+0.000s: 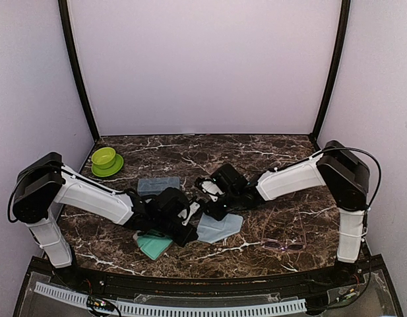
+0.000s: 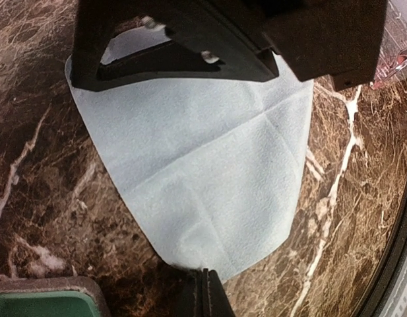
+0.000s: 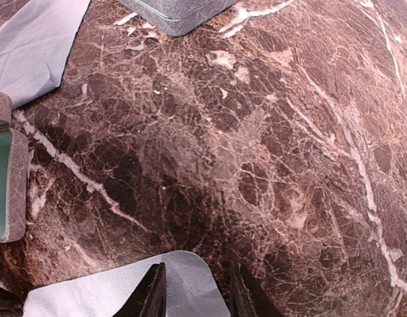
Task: Organize the sunglasses
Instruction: Adjust the glasses cleaning cloth.
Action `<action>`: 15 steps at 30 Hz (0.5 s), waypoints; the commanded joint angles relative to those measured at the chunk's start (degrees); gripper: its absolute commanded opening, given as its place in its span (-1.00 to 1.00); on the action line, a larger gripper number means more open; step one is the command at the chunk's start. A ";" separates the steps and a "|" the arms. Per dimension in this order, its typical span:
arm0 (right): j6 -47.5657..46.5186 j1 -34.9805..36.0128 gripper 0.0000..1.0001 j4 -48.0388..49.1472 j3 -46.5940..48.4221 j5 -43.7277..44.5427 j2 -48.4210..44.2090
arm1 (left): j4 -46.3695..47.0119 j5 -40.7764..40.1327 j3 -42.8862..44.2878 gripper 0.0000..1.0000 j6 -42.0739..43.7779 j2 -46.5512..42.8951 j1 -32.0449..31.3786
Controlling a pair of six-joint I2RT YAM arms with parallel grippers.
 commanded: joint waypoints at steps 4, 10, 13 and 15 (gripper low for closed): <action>-0.40 1.48 -0.48 -0.85 -4.06 1.57 0.88 | 1.21 -0.85 -0.97 -1.00 -0.64 -0.12 -0.35; -0.24 1.53 -0.63 0.06 -4.76 1.33 0.37 | 1.35 -1.43 -0.81 -1.00 -0.84 0.09 -0.35; 0.05 1.55 -0.71 0.71 -5.01 0.31 0.12 | 1.41 -1.57 -0.65 -1.00 -0.88 0.34 -0.35; 0.29 1.53 -0.77 1.05 -5.33 0.01 -0.13 | 1.51 -1.69 -0.70 -1.00 -0.97 0.36 -0.35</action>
